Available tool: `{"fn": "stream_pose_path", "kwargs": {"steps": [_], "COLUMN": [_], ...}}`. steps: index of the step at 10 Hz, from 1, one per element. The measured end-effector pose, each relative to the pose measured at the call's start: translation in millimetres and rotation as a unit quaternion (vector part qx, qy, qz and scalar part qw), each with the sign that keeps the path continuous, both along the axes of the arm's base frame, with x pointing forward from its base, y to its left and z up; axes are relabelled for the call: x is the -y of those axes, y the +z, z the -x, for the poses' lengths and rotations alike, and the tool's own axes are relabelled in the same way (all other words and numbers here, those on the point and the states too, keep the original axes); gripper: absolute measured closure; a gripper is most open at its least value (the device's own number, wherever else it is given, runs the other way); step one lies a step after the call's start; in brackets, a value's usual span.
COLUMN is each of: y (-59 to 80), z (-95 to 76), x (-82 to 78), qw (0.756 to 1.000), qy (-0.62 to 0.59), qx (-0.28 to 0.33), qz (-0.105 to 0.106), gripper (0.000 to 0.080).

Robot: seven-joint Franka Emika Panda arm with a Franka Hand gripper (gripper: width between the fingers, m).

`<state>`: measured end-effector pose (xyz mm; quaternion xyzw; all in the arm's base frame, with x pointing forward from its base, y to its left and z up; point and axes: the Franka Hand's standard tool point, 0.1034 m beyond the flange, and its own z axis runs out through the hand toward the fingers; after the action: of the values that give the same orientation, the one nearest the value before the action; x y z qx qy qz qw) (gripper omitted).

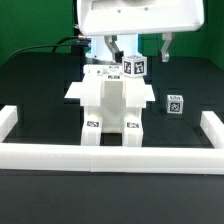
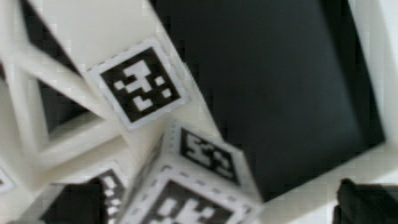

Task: Assemble chair

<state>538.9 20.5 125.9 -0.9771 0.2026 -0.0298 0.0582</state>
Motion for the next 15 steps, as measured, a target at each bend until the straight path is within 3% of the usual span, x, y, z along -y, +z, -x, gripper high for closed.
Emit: {"fn": "stream_pose_path", "kwargs": {"steps": [3,4,5,6,8,10,12,13,15], "y": [-1.4,-3.6,-7.1,-8.9,-8.9,-9.0,-8.9,-8.3,-9.6], "z": [0.6,-1.6,-5.5,-5.7,-5.7,-5.7,-6.1,-7.4,-7.3], "x": [3.8,15.3,17.1,11.5,13.9,13.3,13.4,13.5,7.7], "qw": [0.994,0.975,0.946,0.938,0.946,0.969,0.983,0.996,0.995], "qy": [0.104,0.221,0.318,0.34,0.317,0.241,0.175,0.082,-0.093], "qx": [0.009,0.017,0.02,0.024,0.022,0.018,0.015,0.014,0.012], "qz": [0.012,0.031,0.061,0.067,0.065,0.059,0.053,0.043,0.025], "gripper": [0.0151,0.0151,0.0151,0.0151,0.0178,0.0518,0.0515,0.0515,0.0515]}}
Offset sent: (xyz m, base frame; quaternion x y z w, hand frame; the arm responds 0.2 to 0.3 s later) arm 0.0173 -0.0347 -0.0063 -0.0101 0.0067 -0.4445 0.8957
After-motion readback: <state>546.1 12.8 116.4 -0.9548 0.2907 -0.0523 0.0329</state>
